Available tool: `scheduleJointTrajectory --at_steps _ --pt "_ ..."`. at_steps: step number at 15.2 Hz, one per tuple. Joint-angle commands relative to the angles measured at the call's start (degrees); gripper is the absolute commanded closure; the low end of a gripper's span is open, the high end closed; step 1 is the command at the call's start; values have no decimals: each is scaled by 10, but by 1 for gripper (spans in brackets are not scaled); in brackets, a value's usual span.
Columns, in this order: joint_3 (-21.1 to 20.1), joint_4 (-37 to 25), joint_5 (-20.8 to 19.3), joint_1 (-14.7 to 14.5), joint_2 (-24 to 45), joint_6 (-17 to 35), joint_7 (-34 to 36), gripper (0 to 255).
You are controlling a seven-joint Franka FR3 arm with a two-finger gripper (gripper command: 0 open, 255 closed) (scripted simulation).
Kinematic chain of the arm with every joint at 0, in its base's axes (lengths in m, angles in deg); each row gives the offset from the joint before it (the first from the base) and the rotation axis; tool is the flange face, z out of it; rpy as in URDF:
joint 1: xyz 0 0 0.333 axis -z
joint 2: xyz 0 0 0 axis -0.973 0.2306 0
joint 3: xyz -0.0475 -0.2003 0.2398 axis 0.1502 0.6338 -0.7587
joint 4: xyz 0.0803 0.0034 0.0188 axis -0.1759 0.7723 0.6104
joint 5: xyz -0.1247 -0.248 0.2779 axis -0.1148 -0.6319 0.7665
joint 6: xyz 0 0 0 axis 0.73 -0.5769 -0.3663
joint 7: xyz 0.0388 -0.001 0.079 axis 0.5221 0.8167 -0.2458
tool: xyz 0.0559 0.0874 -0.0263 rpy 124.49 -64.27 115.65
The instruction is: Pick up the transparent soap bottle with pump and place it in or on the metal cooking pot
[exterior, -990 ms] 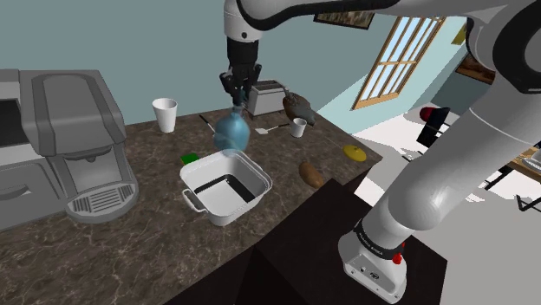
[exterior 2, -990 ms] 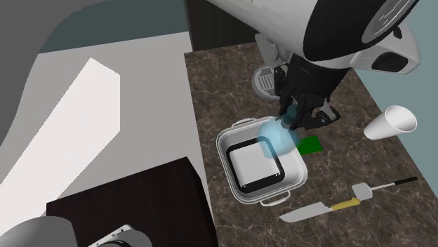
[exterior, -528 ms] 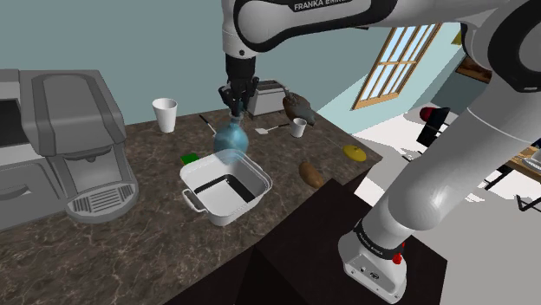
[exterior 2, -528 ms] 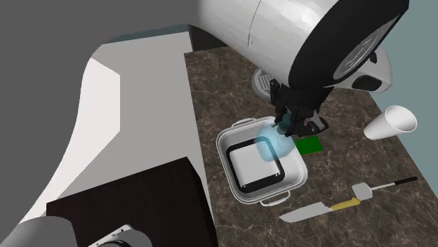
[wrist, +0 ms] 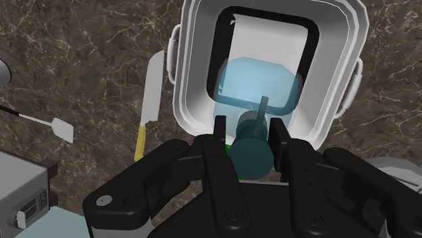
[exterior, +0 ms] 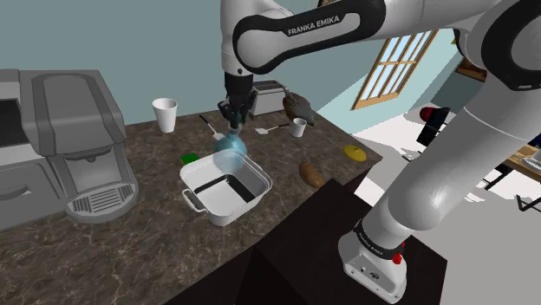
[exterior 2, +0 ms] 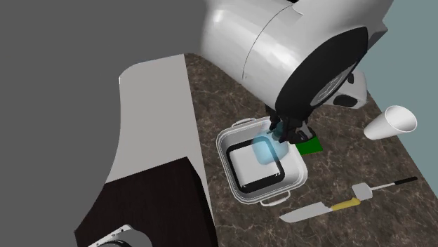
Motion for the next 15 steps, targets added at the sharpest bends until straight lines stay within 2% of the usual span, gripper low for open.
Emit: scheduleJointTrajectory --at_steps 1,9,15 --pt "0 9 -3 0 7 15 3 255" --pt "-1 42 -18 0 33 72 18 255" --pt "-1 42 -18 0 33 72 18 255"
